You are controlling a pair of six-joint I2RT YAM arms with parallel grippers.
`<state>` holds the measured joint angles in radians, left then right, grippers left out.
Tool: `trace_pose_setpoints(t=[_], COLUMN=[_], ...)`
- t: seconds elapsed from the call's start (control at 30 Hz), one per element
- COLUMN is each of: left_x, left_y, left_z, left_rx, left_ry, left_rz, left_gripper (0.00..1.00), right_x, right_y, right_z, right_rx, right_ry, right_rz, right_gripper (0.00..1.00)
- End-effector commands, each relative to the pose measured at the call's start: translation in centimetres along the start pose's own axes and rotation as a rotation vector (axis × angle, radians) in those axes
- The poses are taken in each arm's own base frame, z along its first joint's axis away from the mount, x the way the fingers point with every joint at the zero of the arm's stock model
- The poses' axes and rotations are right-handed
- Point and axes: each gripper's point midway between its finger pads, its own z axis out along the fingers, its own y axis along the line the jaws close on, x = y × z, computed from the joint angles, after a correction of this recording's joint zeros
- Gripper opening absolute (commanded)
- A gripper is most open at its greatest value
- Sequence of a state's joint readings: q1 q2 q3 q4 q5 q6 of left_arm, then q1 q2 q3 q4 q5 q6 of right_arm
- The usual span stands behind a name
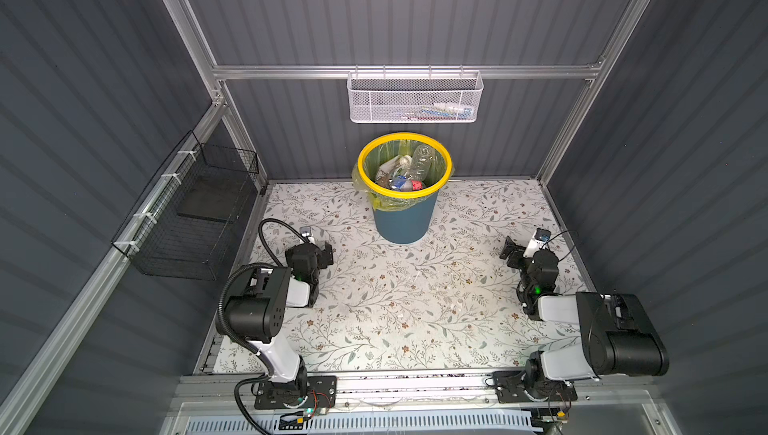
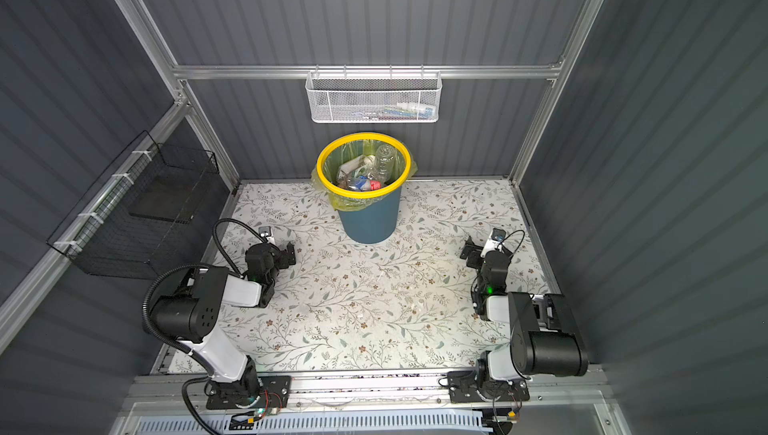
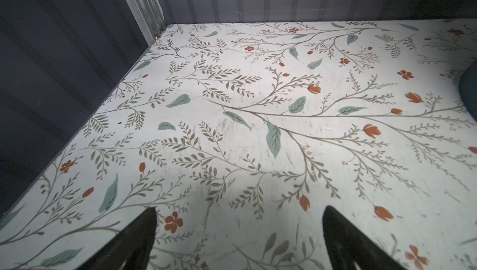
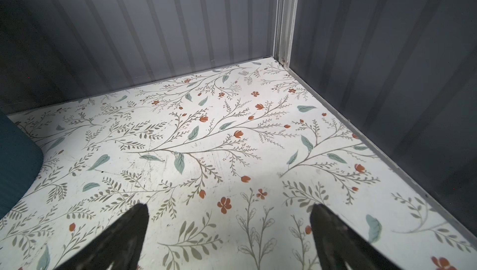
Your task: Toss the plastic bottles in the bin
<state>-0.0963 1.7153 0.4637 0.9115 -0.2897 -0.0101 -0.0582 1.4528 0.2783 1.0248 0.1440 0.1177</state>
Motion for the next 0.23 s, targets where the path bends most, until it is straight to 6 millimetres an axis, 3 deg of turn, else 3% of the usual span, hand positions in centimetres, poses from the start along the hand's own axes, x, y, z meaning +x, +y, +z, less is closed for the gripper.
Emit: trace_pose_setpoints(t=[0.0, 0.2], left_x=[-0.27, -0.34], left_y=[-0.01, 0.08], left_z=[0.18, 0.07], left_rx=[0.007, 0.003], left_ry=[-0.002, -0.013], left_rz=[0.007, 0.008], left_gripper=[1.0, 1.0], right_x=[-0.71, -0.75], right_y=[0.17, 0.19], right_z=[0.27, 0.27], right_rx=[-0.007, -0.008], right_ry=[-0.021, -0.023], right_rz=[-0.008, -0.008], right_gripper=[0.99, 0.99])
